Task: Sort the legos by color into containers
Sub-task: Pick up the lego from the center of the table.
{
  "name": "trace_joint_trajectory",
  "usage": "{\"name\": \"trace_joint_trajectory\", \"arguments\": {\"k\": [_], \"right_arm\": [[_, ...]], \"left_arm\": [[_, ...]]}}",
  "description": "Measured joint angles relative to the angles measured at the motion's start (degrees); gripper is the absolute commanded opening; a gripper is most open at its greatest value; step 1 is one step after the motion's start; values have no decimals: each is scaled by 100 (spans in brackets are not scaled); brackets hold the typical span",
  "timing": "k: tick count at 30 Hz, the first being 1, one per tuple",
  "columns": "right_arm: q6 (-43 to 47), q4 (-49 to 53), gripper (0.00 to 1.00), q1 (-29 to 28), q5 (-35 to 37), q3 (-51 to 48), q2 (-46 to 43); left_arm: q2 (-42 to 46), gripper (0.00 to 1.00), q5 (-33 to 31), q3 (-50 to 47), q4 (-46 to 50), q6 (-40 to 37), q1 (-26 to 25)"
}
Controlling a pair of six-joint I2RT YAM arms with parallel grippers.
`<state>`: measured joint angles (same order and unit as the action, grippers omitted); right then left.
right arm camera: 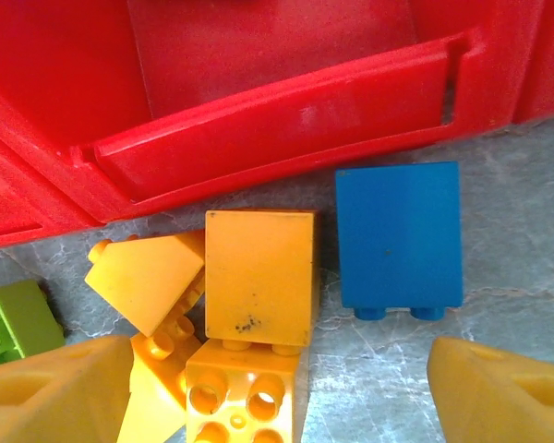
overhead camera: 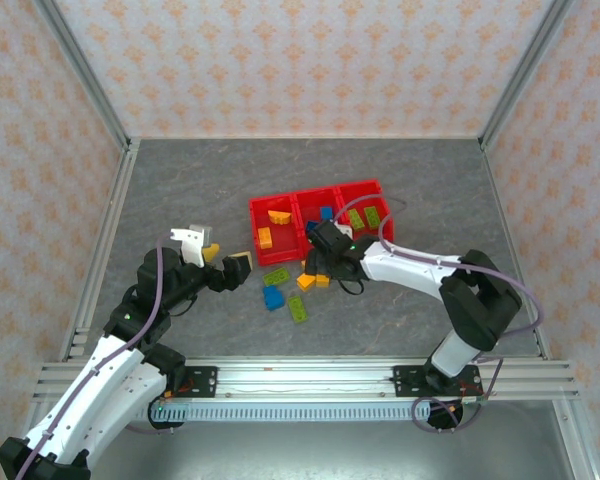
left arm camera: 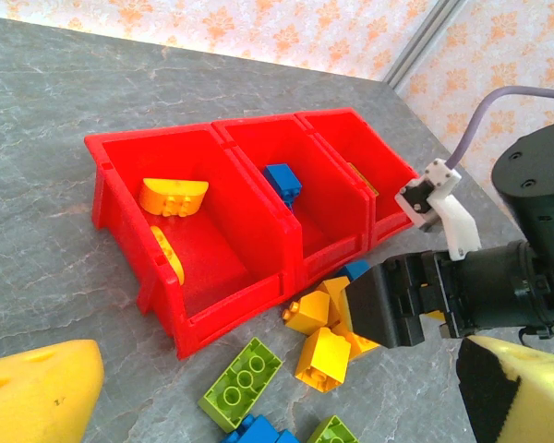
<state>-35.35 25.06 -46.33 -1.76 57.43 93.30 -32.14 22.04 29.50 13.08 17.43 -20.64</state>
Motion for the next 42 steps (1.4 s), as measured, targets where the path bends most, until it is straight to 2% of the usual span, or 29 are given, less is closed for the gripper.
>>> {"name": "trace_joint_trajectory", "arguments": {"k": [2, 4, 11, 16, 21, 25, 27, 37, 42], "right_arm": [[2, -55, 67, -15, -22, 0, 76], [24, -72, 62, -24, -24, 2, 155], [68, -66, 57, -39, -13, 2, 299], [74, -20, 46, -61, 48, -2, 299], [90, 114, 46, -61, 151, -33, 297], [111, 184, 54, -63, 177, -85, 297], [116, 234, 54, -79, 184, -87, 297], [236, 426, 31, -284, 262, 94, 518], [240, 863, 25, -481, 509, 592, 568]], "left_arm": [[0, 99, 0, 0, 0, 0, 0], [0, 99, 0, 0, 0, 0, 0], [-15, 99, 0, 0, 0, 0, 0], [-15, 99, 0, 0, 0, 0, 0], [-15, 99, 0, 0, 0, 0, 0], [-15, 99, 0, 2, 0, 0, 0], [-15, 99, 0, 0, 0, 0, 0], [-15, 100, 0, 0, 0, 0, 0], [-13, 99, -2, 2, 0, 0, 0]]}}
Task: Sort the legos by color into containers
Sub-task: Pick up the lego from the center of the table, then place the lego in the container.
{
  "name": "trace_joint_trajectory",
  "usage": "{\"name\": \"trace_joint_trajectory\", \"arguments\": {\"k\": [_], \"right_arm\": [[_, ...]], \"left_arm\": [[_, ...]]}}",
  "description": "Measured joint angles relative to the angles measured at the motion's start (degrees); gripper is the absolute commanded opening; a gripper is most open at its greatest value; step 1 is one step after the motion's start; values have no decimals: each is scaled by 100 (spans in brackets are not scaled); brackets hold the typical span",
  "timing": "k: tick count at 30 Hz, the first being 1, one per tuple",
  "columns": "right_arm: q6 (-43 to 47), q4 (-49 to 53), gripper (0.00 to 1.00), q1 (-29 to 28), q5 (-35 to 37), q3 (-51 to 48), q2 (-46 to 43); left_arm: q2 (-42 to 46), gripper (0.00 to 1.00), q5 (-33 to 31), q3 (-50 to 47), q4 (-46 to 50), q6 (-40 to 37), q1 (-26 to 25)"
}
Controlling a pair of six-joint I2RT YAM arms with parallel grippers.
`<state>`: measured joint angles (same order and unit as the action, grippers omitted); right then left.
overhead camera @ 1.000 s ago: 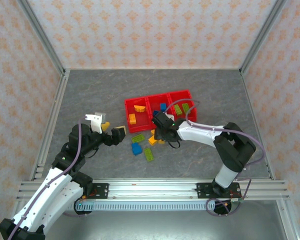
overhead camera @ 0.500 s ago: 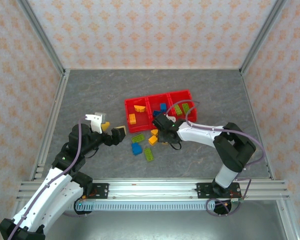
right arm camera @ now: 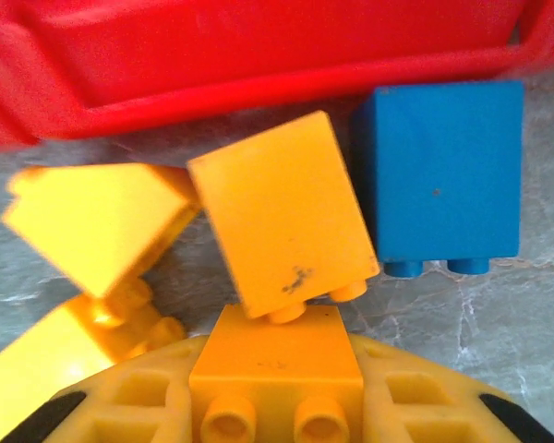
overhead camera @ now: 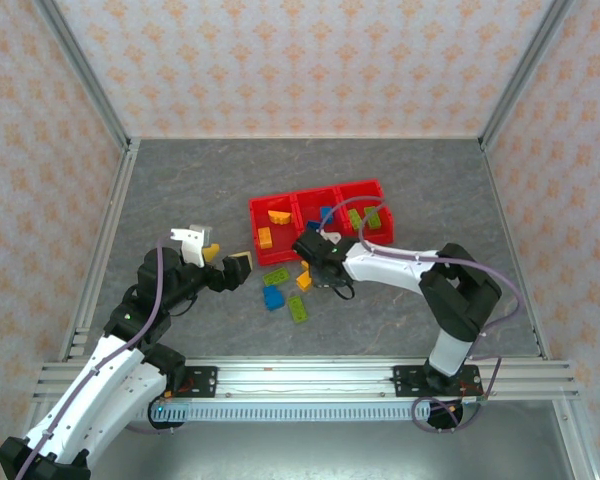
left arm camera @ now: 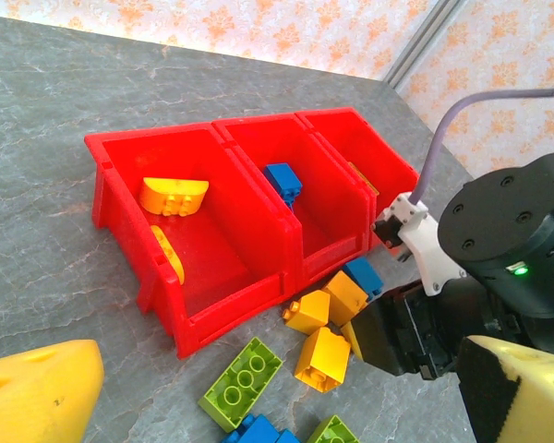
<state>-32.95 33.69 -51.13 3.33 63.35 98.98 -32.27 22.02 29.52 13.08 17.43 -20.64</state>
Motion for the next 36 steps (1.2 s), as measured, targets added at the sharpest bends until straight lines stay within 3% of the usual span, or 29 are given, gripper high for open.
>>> {"name": "trace_joint_trajectory", "arguments": {"k": [6, 11, 18, 23, 26, 33, 36], "right_arm": [[11, 343, 24, -372, 315, 1054, -2], [175, 407, 23, -356, 533, 1768, 98], [579, 426, 23, -280, 590, 3222, 1161], [710, 415, 24, -168, 555, 3381, 1617], [734, 365, 28, -35, 507, 3383, 1805], [850, 92, 58, 160, 415, 3515, 2079], [909, -9, 63, 155, 363, 3589, 2151]], "left_arm": [[0, 99, 0, -2, 0, 0, 0], [7, 99, -2, 0, 0, 0, 0], [63, 99, -26, -2, 2, 0, 0], [234, 99, -205, -2, 44, 2, -28], [350, 99, -308, -2, 44, 2, -37], [446, 99, -369, -2, 46, 0, -37], [446, 99, -372, -2, 46, 0, -37]]}}
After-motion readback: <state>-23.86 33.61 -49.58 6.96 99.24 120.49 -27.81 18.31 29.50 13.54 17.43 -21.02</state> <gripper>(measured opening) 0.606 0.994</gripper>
